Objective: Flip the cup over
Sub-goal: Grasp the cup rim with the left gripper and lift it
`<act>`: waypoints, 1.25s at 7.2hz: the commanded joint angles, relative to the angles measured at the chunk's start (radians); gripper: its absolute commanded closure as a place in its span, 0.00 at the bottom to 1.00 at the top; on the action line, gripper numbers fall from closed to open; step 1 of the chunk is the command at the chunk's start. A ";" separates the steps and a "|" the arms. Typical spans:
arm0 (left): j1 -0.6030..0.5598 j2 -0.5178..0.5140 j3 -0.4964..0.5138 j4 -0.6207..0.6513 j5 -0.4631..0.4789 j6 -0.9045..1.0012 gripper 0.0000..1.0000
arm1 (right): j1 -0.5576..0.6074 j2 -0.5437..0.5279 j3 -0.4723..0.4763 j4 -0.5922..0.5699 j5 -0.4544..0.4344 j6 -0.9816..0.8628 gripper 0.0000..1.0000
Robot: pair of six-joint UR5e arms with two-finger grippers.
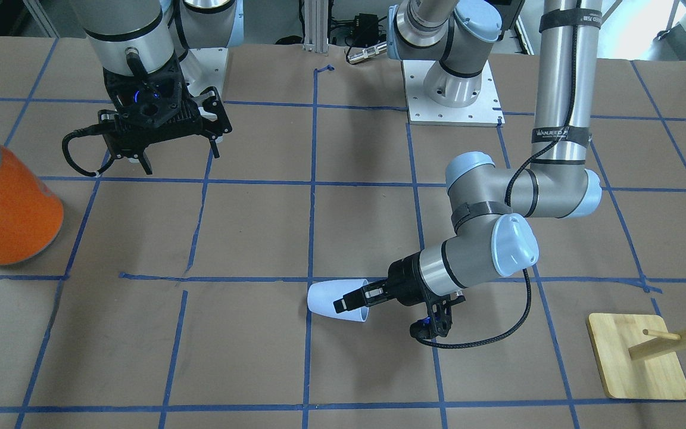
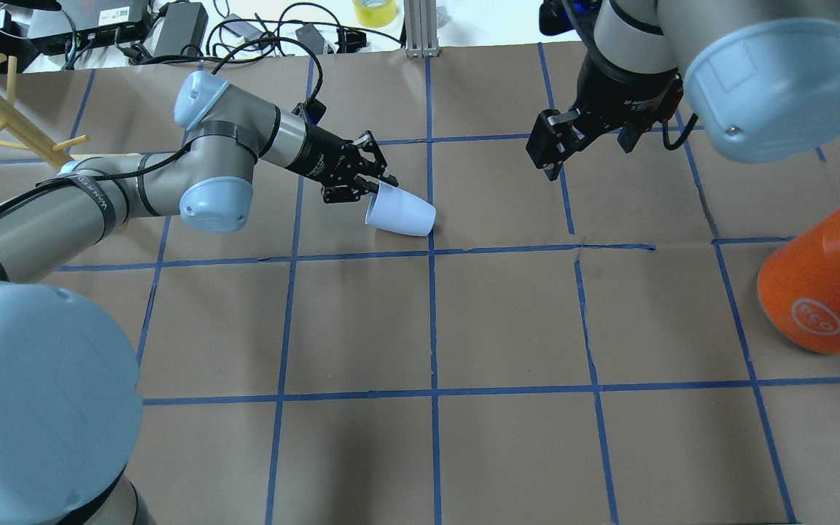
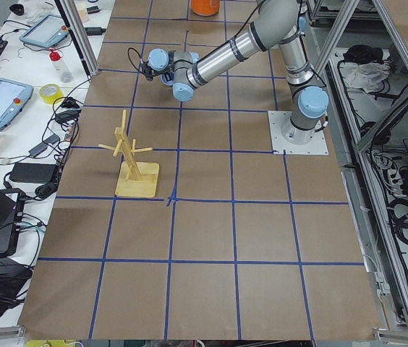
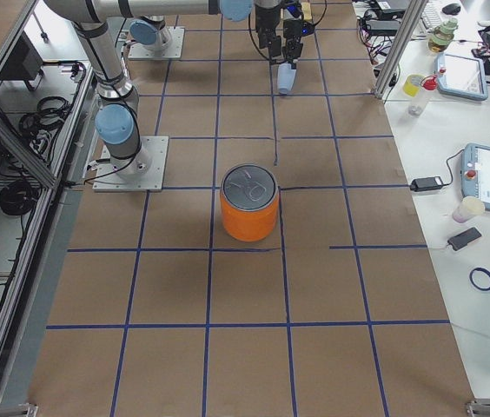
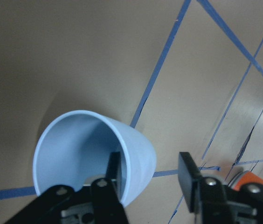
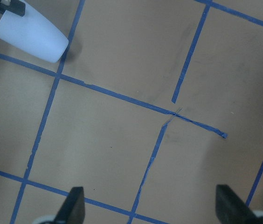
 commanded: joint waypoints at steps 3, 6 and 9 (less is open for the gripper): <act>-0.033 0.078 0.096 -0.067 0.226 -0.029 1.00 | -0.033 -0.012 0.000 -0.001 -0.008 0.079 0.00; -0.027 0.109 0.157 -0.118 0.516 0.115 1.00 | -0.035 -0.013 0.000 0.001 -0.008 0.079 0.00; 0.022 0.081 0.225 -0.202 0.729 0.459 1.00 | -0.032 -0.013 0.000 0.003 -0.006 0.079 0.00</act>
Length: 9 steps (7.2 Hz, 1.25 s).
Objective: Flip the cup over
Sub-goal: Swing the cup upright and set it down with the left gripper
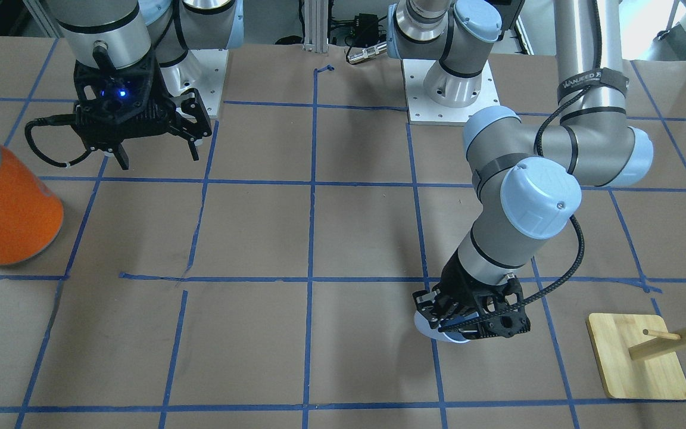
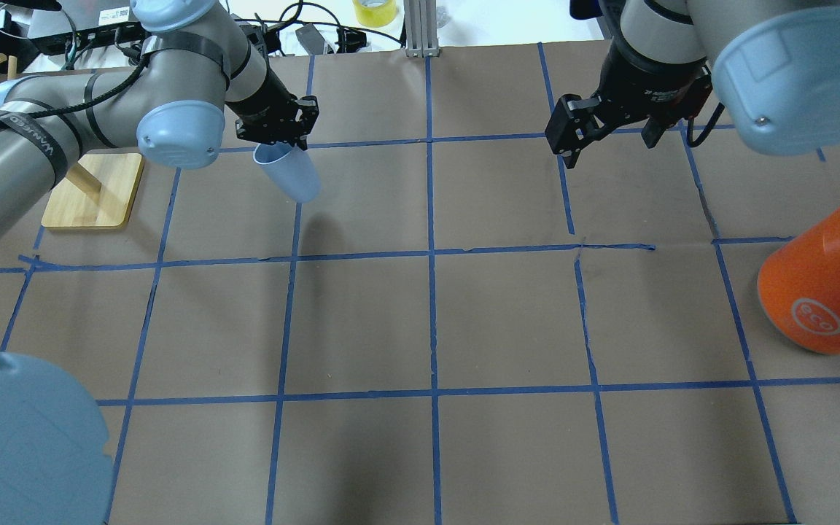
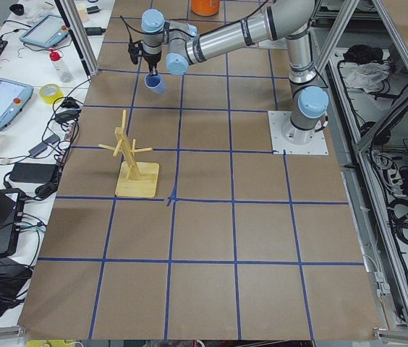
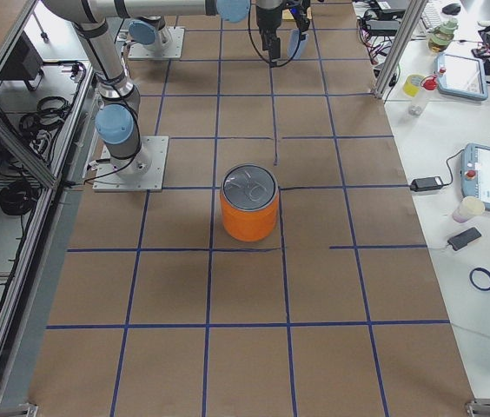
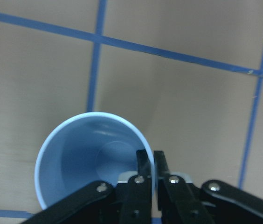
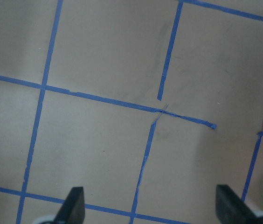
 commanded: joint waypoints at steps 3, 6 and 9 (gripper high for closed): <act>0.077 -0.046 0.058 -0.016 0.153 0.347 1.00 | 0.001 0.000 0.000 -0.006 0.001 0.000 0.00; 0.077 -0.085 0.041 0.056 0.173 0.365 1.00 | 0.001 0.000 0.000 -0.004 0.001 0.000 0.00; 0.079 -0.086 0.020 0.188 0.173 0.276 1.00 | 0.001 0.000 0.000 -0.003 0.001 0.000 0.00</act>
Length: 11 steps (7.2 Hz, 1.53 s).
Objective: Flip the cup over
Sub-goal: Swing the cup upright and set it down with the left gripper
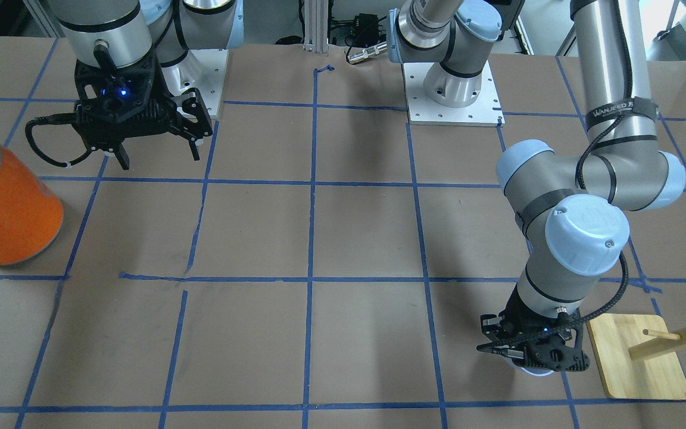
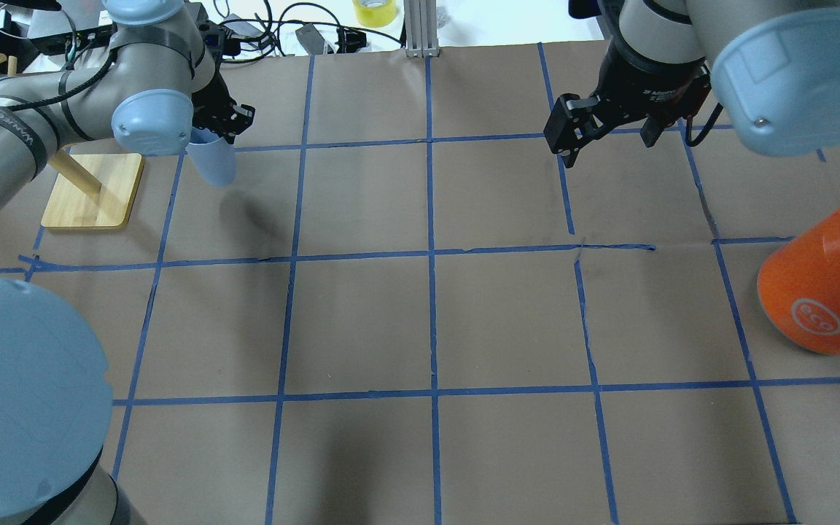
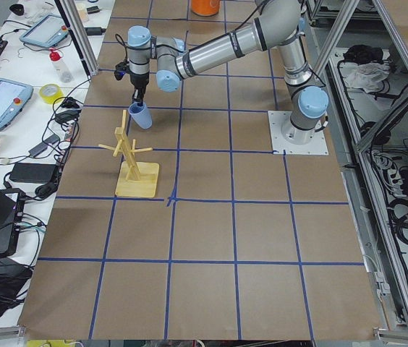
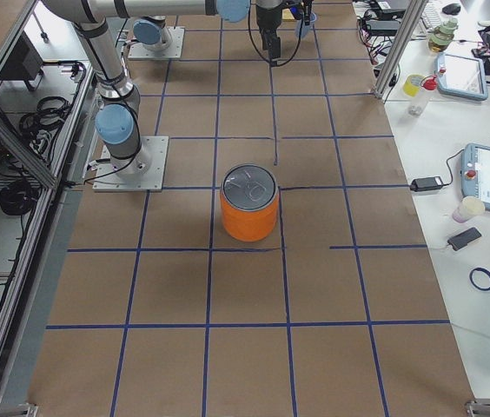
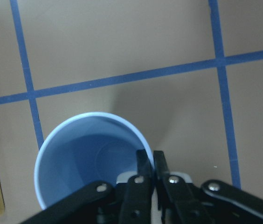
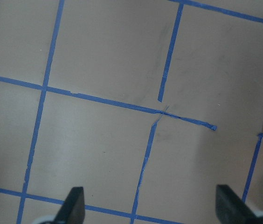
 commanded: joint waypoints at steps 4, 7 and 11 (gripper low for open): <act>0.011 0.002 -0.108 0.137 -0.018 -0.117 1.00 | 0.000 0.000 0.002 0.002 0.000 0.000 0.00; 0.011 0.004 -0.113 0.176 -0.020 -0.120 0.00 | 0.000 0.000 0.000 -0.001 0.000 0.000 0.00; -0.009 0.184 0.046 -0.386 -0.018 -0.125 0.00 | 0.000 0.000 0.000 -0.003 0.000 0.000 0.00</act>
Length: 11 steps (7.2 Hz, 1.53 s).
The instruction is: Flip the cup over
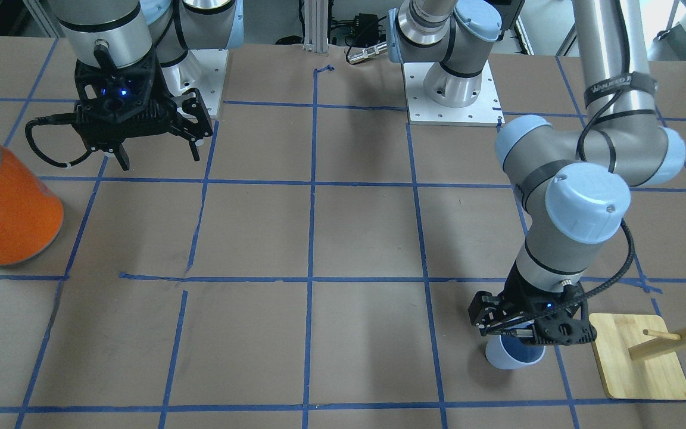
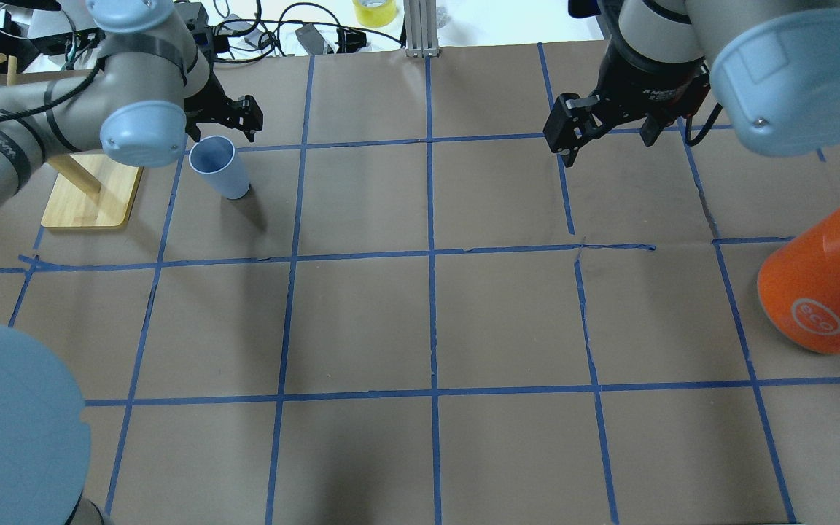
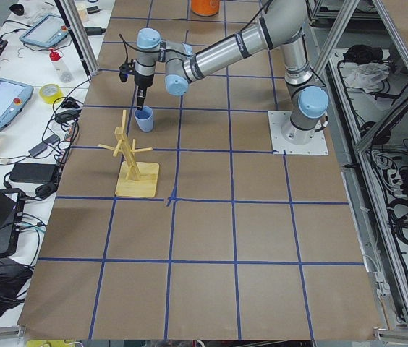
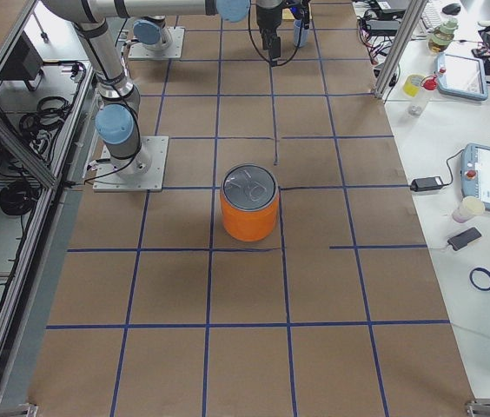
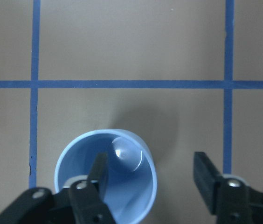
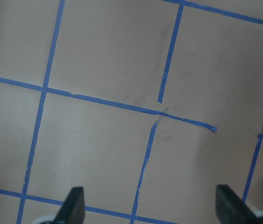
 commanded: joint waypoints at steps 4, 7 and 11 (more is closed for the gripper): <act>-0.124 0.326 0.089 -0.570 -0.003 -0.052 0.00 | -0.002 0.000 0.005 0.000 0.000 0.000 0.00; -0.109 0.409 0.054 -0.577 -0.079 -0.056 0.00 | -0.002 0.000 0.005 -0.001 0.005 0.000 0.00; -0.109 0.412 0.035 -0.574 -0.082 -0.093 0.00 | -0.002 0.000 0.005 -0.003 0.005 0.000 0.00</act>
